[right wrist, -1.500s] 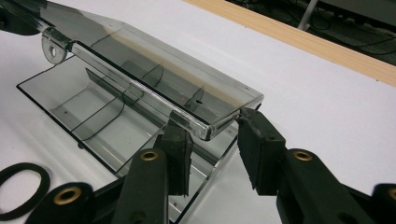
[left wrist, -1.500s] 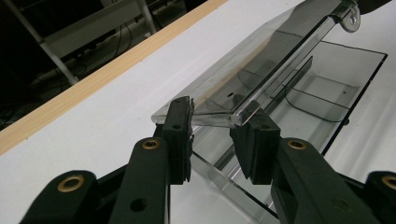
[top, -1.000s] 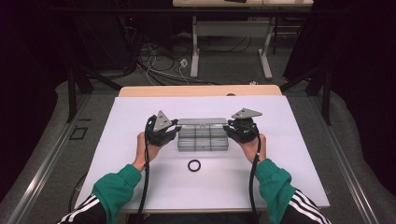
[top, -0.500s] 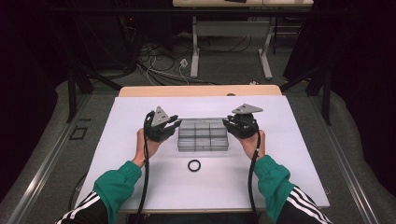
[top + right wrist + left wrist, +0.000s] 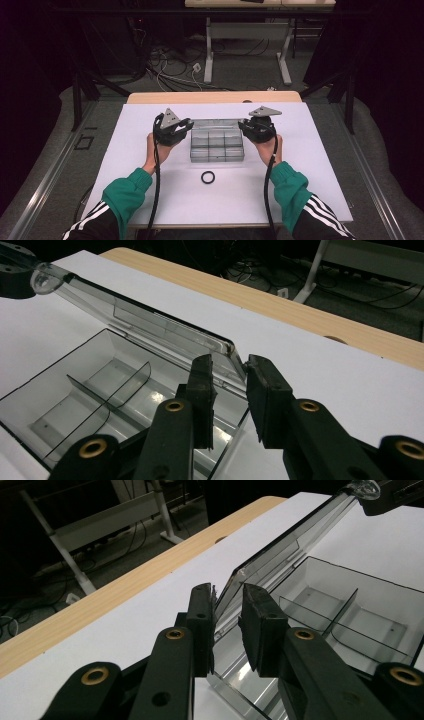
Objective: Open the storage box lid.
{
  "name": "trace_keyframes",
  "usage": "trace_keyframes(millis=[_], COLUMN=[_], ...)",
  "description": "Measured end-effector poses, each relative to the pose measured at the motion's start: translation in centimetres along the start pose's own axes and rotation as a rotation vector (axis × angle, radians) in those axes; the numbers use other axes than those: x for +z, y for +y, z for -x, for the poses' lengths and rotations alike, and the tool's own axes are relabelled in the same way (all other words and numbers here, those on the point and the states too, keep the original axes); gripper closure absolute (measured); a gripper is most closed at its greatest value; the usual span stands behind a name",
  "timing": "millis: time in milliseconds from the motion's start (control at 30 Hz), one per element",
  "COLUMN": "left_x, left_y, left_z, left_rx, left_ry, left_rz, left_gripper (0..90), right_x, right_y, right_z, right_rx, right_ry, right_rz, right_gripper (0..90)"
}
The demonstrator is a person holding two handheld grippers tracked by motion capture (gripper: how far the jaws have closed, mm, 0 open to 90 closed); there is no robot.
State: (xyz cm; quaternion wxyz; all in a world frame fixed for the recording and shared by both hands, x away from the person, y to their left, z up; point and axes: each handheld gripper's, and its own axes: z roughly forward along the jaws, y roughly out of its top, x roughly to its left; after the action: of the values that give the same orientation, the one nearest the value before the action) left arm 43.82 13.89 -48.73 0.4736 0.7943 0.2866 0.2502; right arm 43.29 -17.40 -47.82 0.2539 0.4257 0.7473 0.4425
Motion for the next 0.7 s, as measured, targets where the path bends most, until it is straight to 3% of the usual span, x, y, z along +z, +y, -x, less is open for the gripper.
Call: trace_keyframes(millis=[700], left_x=[1.1], left_y=[0.5], left_z=[-1.0], left_rx=[-0.033], left_ry=[-0.006], left_rz=[0.004], left_gripper=[74.6], right_x=[0.4], right_y=[0.5], right_z=[0.3], right_rx=[0.01], right_ry=[-0.02], right_rz=[0.014], right_gripper=[75.9])
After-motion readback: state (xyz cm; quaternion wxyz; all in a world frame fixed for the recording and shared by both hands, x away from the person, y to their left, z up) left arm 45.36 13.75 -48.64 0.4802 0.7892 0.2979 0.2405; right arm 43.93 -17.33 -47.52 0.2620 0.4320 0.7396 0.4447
